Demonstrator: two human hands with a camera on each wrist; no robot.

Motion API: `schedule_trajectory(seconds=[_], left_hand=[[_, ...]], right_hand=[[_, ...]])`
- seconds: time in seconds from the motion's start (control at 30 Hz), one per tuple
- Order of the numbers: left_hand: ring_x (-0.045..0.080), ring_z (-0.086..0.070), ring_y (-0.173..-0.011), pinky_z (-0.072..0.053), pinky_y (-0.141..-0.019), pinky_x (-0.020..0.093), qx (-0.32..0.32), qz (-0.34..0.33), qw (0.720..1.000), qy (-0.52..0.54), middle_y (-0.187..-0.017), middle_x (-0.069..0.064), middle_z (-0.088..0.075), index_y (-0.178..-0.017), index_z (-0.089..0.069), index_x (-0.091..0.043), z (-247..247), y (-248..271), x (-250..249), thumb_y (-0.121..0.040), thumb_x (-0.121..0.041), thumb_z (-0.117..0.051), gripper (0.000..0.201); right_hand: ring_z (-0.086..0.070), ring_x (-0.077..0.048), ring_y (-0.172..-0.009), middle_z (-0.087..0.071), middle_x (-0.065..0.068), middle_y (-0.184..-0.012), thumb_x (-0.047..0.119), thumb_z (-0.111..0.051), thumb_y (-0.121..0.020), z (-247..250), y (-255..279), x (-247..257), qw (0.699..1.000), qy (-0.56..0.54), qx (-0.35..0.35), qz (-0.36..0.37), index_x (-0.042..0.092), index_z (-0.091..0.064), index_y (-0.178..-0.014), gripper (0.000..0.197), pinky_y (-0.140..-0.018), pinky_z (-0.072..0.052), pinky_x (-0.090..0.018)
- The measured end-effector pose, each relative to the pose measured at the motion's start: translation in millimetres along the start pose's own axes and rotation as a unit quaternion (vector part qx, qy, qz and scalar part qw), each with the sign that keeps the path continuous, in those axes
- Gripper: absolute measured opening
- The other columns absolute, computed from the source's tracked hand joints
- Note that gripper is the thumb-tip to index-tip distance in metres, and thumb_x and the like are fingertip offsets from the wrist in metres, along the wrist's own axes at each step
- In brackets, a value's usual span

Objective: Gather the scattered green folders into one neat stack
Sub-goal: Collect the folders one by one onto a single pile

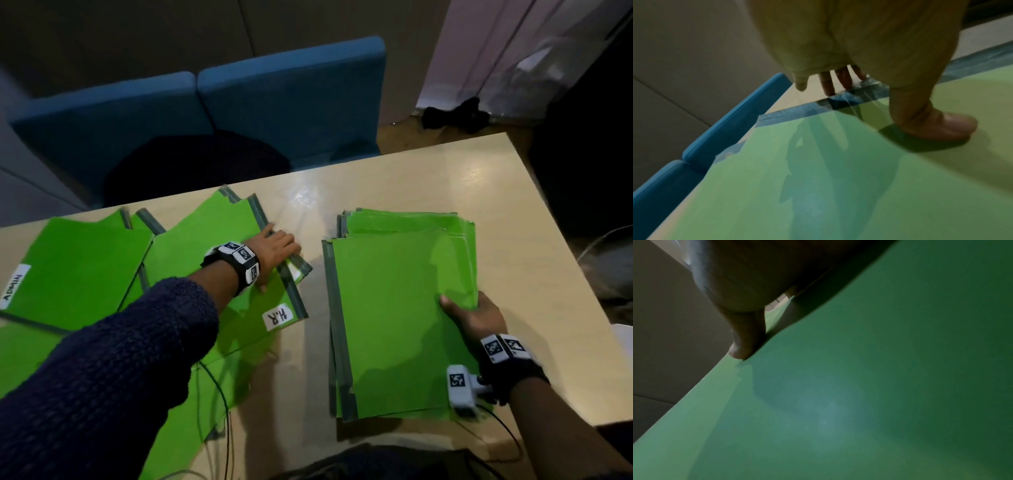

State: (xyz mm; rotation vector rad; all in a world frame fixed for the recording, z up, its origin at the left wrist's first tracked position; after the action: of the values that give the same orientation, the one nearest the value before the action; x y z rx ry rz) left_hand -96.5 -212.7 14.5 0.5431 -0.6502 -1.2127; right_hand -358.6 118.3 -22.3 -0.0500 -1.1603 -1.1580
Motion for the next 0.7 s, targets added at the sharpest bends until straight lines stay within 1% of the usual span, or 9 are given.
schedule_trajectory(seconds=[0.1,0.17,0.23,0.3,0.37,0.43,0.5,0.6,0.7], left_hand=[[0.029,-0.027,-0.138,-0.013,-0.119,0.048,0.01,-0.009,0.999,-0.032,-0.151,0.012,-0.025,-0.148,-0.019,-0.01,8,-3,-1,-0.059,-0.047,-0.085,0.117],[0.029,-0.029,-0.134,-0.021,-0.117,0.044,0.009,-0.018,0.999,-0.041,-0.149,0.013,-0.025,-0.147,-0.021,-0.008,10,-4,-1,-0.058,-0.048,-0.086,0.116],[0.026,-0.035,-0.125,-0.031,-0.108,0.04,-0.011,-0.017,1.0,-0.012,-0.141,0.008,-0.031,-0.142,-0.027,-0.01,7,-4,0,-0.054,-0.045,-0.088,0.113],[0.024,-0.037,-0.122,-0.034,-0.101,0.038,-0.02,0.003,1.0,0.024,-0.137,0.005,-0.034,-0.141,-0.027,-0.012,5,-1,1,-0.052,-0.042,-0.09,0.112],[0.024,-0.036,-0.123,-0.033,-0.101,0.039,-0.018,0.024,0.999,0.026,-0.136,0.005,-0.034,-0.141,-0.027,-0.013,6,1,1,-0.052,-0.04,-0.09,0.112],[0.025,-0.034,-0.124,-0.031,-0.104,0.041,-0.018,0.033,0.999,0.017,-0.136,0.006,-0.033,-0.139,-0.03,-0.013,7,-2,-2,-0.049,-0.039,-0.091,0.111],[0.028,-0.033,-0.126,-0.029,-0.108,0.044,-0.02,0.032,0.999,-0.002,-0.138,0.008,-0.031,-0.139,-0.031,-0.012,9,-5,-5,-0.05,-0.035,-0.091,0.109],[0.03,-0.034,-0.128,-0.03,-0.107,0.044,-0.028,0.032,0.999,-0.027,-0.143,0.012,-0.034,-0.141,-0.031,-0.007,13,-7,-6,-0.077,-0.023,-0.074,0.078],[0.028,-0.039,-0.125,-0.031,-0.105,0.041,-0.021,0.027,0.999,-0.041,-0.139,0.012,-0.041,-0.141,-0.03,-0.006,15,-7,-4,-0.078,-0.023,-0.074,0.079]], right_hand=[[-0.071,-0.029,-0.086,-0.074,-0.008,-0.099,0.054,-0.08,-0.068,-1,-1,1,1.0,-0.001,-0.001,-0.007,0.017,-0.067,-0.116,0.062,-0.081,-0.059,-0.046],[-0.07,-0.028,-0.086,-0.074,-0.006,-0.099,0.065,-0.077,-0.057,-1,-1,2,1.0,0.004,-0.001,-0.016,0.018,-0.066,-0.114,0.075,-0.081,-0.058,-0.044],[-0.069,-0.027,-0.085,-0.073,-0.004,-0.097,0.081,-0.072,-0.042,0,0,1,1.0,0.011,0.0,-0.02,0.02,-0.065,-0.111,0.093,-0.08,-0.056,-0.041],[-0.068,-0.025,-0.084,-0.071,-0.002,-0.093,0.092,-0.065,-0.031,0,0,2,1.0,0.022,0.0,-0.016,0.022,-0.064,-0.109,0.105,-0.077,-0.054,-0.037],[-0.067,-0.026,-0.085,-0.071,-0.004,-0.096,0.088,-0.067,-0.038,0,1,3,0.999,0.03,0.004,-0.012,0.021,-0.063,-0.11,0.099,-0.078,-0.054,-0.038],[-0.067,-0.029,-0.088,-0.072,-0.008,-0.102,0.074,-0.075,-0.056,-1,1,2,1.0,0.028,0.005,-0.01,0.02,-0.063,-0.114,0.08,-0.084,-0.055,-0.044],[-0.067,-0.03,-0.09,-0.072,-0.009,-0.105,0.065,-0.077,-0.066,0,0,-1,0.999,0.031,0.0,-0.009,0.019,-0.062,-0.116,0.069,-0.086,-0.055,-0.048],[-0.067,-0.03,-0.091,-0.072,-0.007,-0.103,0.071,-0.075,-0.059,-2,-4,-3,0.999,0.028,-0.004,-0.017,0.02,-0.063,-0.116,0.077,-0.086,-0.056,-0.049],[-0.067,-0.03,-0.091,-0.071,-0.006,-0.104,0.07,-0.076,-0.062,-2,-5,-6,0.999,0.025,0.003,-0.019,0.021,-0.062,-0.117,0.076,-0.086,-0.056,-0.051]])
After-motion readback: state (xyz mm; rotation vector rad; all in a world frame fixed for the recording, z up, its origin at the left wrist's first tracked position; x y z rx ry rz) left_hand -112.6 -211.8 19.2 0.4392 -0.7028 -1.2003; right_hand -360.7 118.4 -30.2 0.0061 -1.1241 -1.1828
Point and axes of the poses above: each hand's wrist, its own y-axis away from the middle knuckle, its own z-axis out of the back of the hand, x = y × z, the point moved 1 cm from there along -y, towards the middle knuckle
